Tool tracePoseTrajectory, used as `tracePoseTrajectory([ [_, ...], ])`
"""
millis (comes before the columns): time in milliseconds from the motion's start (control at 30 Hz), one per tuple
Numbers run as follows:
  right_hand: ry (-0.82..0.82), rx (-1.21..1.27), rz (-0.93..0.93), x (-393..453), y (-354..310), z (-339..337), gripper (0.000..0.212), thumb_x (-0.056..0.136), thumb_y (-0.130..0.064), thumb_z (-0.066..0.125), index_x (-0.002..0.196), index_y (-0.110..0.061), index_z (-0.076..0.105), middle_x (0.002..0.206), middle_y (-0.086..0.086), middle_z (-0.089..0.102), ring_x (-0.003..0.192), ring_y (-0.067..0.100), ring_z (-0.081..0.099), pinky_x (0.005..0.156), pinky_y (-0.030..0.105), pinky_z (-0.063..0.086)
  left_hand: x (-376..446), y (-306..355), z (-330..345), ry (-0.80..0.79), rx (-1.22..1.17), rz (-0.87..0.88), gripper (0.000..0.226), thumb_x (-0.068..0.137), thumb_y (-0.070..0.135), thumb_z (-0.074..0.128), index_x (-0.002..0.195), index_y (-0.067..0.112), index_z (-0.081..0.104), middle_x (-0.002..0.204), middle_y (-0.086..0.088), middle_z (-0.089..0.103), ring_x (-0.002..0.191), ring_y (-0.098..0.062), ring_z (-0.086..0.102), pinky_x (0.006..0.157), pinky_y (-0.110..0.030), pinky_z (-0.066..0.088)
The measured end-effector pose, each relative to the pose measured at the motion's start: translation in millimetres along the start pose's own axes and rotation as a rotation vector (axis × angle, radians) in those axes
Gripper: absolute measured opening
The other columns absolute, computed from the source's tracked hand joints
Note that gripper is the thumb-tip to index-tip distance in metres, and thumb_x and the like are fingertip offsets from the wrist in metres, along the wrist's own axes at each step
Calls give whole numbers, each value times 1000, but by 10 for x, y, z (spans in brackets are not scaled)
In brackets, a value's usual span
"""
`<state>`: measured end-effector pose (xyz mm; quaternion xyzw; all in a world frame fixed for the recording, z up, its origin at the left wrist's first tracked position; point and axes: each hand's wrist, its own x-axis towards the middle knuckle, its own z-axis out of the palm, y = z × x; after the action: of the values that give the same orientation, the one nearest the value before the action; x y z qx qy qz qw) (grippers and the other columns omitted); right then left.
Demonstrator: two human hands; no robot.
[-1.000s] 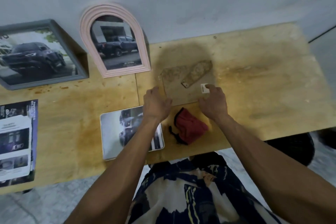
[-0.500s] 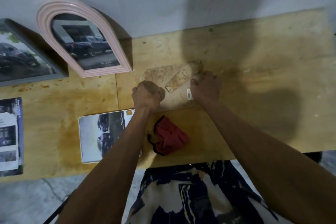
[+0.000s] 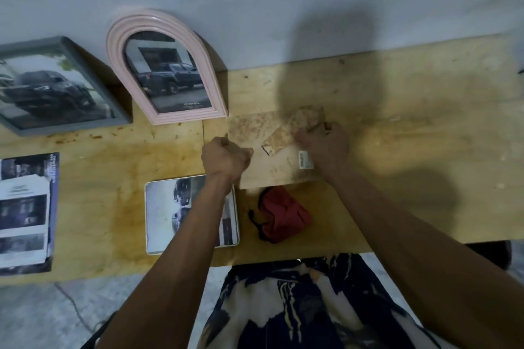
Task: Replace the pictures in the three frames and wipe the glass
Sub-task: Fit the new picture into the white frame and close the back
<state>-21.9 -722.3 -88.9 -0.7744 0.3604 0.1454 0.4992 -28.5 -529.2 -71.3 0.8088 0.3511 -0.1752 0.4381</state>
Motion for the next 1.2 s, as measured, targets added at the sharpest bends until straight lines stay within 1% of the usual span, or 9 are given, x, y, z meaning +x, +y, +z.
tracePoseTrajectory([
  [267,-41,12,-70,-910,102,619,76,70,-46,83,128,-17,43,102,-6,52,75,2,51,53,19,37,-102,-712,-905,31,37,90,50,74,26,86,113,9,61,106,-8,71,100,-25,66,86,-33,53],
  [433,-32,-39,-170,-1422,275,1025,89,67,-47,85,137,-18,37,127,3,55,113,25,55,90,41,47,-147,-1276,-1324,-1,44,105,29,73,29,86,86,12,66,82,-4,71,83,-27,70,76,-38,58],
  [533,-32,-49,-186,-1620,402,1154,93,66,-48,85,140,-18,37,135,6,52,122,29,52,99,44,45,-166,-1545,-1445,-29,58,129,25,71,30,87,68,21,64,71,-4,71,68,-28,70,67,-46,59],
  [633,-30,-54,-187,-1744,502,1223,98,67,-52,84,146,-23,33,143,5,46,129,31,47,104,47,43,-174,-1716,-1516,-43,40,124,21,72,30,84,84,20,70,77,-3,72,76,-27,70,69,-41,59],
  [733,-4,-58,-197,-1765,541,1252,95,70,-43,84,147,-20,33,144,5,45,129,28,46,101,40,40,-126,-1870,-1572,-13,5,143,43,80,29,75,118,11,66,83,1,68,90,-25,68,80,-34,56],
  [800,-5,-57,-199,-1739,553,1261,95,71,-41,85,147,-19,33,145,5,45,129,29,47,102,42,42,-69,-1953,-1620,52,20,162,44,86,24,71,125,5,61,88,-3,67,92,-25,66,78,-30,51],
  [900,7,-89,-214,-1740,516,1271,96,69,-44,84,147,-20,33,145,7,45,129,31,48,102,52,43,19,-2054,-1687,100,100,188,30,89,19,68,114,3,65,97,-13,69,95,-32,65,70,-28,42],
  [1033,56,-111,-219,-1709,510,1310,98,61,-55,83,142,-25,36,138,7,52,122,33,53,97,55,47,100,-2080,-1739,91,138,144,2,87,13,66,87,14,64,79,-4,66,82,-28,63,68,-26,40],
  [1200,71,-148,-197,-1690,507,1369,93,68,-49,82,144,-23,34,138,9,50,123,34,51,96,50,46,148,-2098,-1777,86,109,88,20,78,0,62,75,20,65,72,-1,65,76,-25,61,67,-24,40],
])
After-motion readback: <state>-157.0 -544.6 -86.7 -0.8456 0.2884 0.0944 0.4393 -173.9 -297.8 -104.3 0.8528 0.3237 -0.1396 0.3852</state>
